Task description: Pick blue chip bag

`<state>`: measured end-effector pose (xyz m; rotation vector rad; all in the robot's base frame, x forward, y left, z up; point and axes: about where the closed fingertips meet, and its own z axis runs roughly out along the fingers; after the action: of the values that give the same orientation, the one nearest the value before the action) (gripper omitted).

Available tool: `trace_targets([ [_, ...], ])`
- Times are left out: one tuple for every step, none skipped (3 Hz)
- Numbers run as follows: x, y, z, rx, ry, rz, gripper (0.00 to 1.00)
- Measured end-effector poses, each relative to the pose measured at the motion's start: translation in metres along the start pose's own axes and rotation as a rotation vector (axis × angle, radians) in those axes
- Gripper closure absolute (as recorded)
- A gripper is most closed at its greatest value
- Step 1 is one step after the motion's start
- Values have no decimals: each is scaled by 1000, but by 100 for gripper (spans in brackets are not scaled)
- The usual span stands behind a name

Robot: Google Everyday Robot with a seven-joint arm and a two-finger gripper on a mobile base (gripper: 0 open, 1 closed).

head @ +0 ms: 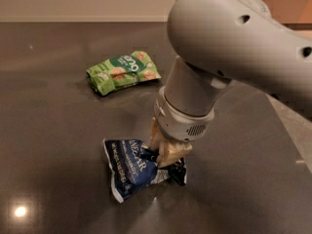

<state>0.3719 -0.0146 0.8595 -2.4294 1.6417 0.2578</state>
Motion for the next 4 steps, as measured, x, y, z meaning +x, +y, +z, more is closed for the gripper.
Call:
trace_targets([
  [-2, -2, -27, 12, -35, -6, 100],
  [-3, -4, -68, 30, -98, -21, 100],
  [-8, -4, -111, 66, -158, -52, 100],
  [-19, -8, -146, 130, -202, -86, 100],
])
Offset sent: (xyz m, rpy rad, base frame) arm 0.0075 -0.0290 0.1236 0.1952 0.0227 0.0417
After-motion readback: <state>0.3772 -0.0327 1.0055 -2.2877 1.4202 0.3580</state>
